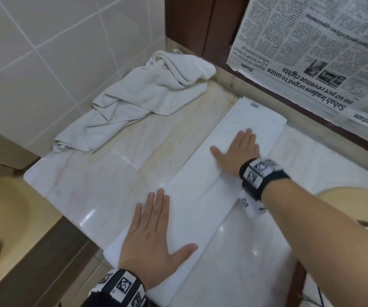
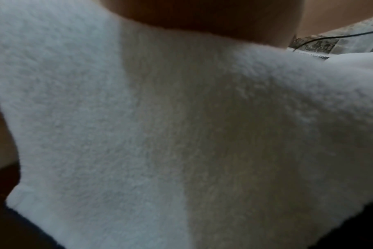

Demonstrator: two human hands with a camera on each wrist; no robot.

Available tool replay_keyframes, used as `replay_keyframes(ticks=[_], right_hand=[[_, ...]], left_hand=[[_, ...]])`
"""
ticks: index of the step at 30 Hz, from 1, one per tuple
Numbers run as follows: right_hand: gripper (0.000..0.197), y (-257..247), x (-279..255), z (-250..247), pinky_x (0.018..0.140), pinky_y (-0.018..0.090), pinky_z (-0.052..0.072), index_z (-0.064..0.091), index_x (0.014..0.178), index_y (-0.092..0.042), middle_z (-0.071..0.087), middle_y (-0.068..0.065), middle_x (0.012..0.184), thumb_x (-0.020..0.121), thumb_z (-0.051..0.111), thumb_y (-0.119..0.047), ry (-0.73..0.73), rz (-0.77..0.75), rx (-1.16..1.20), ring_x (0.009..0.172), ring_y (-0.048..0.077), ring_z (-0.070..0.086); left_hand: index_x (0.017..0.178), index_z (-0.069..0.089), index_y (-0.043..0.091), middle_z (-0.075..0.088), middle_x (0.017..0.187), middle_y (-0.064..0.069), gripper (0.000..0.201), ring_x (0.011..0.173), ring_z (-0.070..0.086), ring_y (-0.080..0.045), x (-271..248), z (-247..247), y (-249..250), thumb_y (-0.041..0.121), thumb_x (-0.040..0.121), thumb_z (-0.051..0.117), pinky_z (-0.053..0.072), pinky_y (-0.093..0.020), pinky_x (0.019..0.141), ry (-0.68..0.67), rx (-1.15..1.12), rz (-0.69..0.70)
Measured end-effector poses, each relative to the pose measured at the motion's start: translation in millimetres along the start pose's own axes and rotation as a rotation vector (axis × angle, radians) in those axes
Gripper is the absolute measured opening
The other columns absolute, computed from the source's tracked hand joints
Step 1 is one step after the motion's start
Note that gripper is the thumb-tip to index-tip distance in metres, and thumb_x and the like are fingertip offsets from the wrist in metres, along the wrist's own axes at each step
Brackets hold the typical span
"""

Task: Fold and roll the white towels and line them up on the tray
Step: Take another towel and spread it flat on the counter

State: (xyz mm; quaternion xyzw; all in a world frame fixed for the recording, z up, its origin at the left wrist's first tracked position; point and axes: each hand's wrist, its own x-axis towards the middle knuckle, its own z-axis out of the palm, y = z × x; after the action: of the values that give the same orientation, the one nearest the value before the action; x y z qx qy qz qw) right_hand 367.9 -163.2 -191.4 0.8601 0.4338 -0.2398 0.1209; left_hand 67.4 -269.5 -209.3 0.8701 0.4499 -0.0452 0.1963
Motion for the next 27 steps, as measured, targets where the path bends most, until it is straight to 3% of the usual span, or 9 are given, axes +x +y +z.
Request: replay_keyframes(ticks=[5, 10, 13, 16, 18, 21, 27], right_hand=[[0.106, 24, 62, -37, 0.125, 0.05, -0.004, -0.017, 0.157, -0.005, -0.025, 0.017, 0.164, 0.09, 0.013, -0.081, 0.032, 0.045, 0.023, 0.154, 0.035, -0.017], [0.096, 31, 83, -45, 0.125, 0.049, -0.006, -0.013, 0.159, -0.009, -0.021, 0.017, 0.165, 0.094, 0.011, -0.076, 0.059, 0.049, 0.038, 0.154, 0.033, -0.016], [0.093, 22, 74, -47, 0.124, 0.055, -0.001, -0.009, 0.161, -0.01, -0.018, 0.017, 0.167, 0.097, 0.016, -0.073, 0.116, 0.077, 0.105, 0.155, 0.033, -0.013], [0.093, -4, 27, -35, 0.122, 0.06, 0.004, -0.008, 0.161, -0.015, -0.017, 0.016, 0.167, 0.097, 0.026, -0.072, 0.165, 0.038, 0.129, 0.154, 0.039, -0.01], [0.1, -24, -20, -11, 0.121, 0.06, 0.002, -0.014, 0.16, -0.017, -0.024, 0.016, 0.165, 0.093, 0.027, -0.078, 0.086, -0.06, 0.068, 0.152, 0.045, -0.014], [0.114, -32, -65, 27, 0.12, 0.063, -0.006, -0.029, 0.154, -0.018, -0.039, 0.018, 0.157, 0.078, 0.013, -0.093, -0.093, -0.148, -0.054, 0.146, 0.051, -0.026], [0.123, 6, -2, -6, 0.123, 0.06, -0.002, -0.028, 0.155, -0.019, -0.036, 0.019, 0.159, 0.068, 0.003, -0.1, -0.031, -0.145, -0.159, 0.149, 0.046, -0.024]], left_hand=[[0.163, -0.002, 0.007, -0.009, 0.172, -0.008, 0.121, 0.159, -0.008, -0.027, -1, 1, 0, 0.092, 0.084, 0.032, 0.004, -0.051, 0.124, -0.012, 0.013, -0.001], [0.163, -0.007, 0.01, -0.014, 0.171, -0.005, 0.12, 0.158, -0.013, -0.024, 1, 2, 0, 0.093, 0.084, 0.029, 0.002, -0.049, 0.126, -0.003, -0.001, -0.02], [0.163, -0.006, 0.01, -0.013, 0.172, -0.005, 0.12, 0.158, -0.013, -0.025, 3, 2, 2, 0.093, 0.083, 0.029, 0.001, -0.049, 0.126, 0.008, -0.004, -0.031], [0.163, -0.002, 0.007, -0.009, 0.172, -0.008, 0.103, 0.159, -0.008, -0.029, 4, 5, 1, 0.08, 0.096, 0.028, 0.005, -0.051, 0.125, 0.026, -0.008, -0.02], [0.163, -0.001, 0.007, -0.008, 0.172, -0.009, 0.094, 0.159, -0.006, -0.03, 6, 6, 0, 0.072, 0.101, 0.025, 0.006, -0.051, 0.124, 0.043, -0.02, -0.019], [0.163, -0.001, 0.007, -0.008, 0.172, -0.009, 0.098, 0.159, -0.006, -0.029, 6, 3, -4, 0.074, 0.099, 0.029, 0.006, -0.051, 0.124, 0.02, -0.01, 0.008], [0.163, 0.001, 0.007, -0.006, 0.172, -0.007, 0.116, 0.159, -0.002, -0.027, -9, -7, -21, 0.088, 0.088, 0.035, 0.008, -0.05, 0.124, -0.039, 0.043, 0.114]])
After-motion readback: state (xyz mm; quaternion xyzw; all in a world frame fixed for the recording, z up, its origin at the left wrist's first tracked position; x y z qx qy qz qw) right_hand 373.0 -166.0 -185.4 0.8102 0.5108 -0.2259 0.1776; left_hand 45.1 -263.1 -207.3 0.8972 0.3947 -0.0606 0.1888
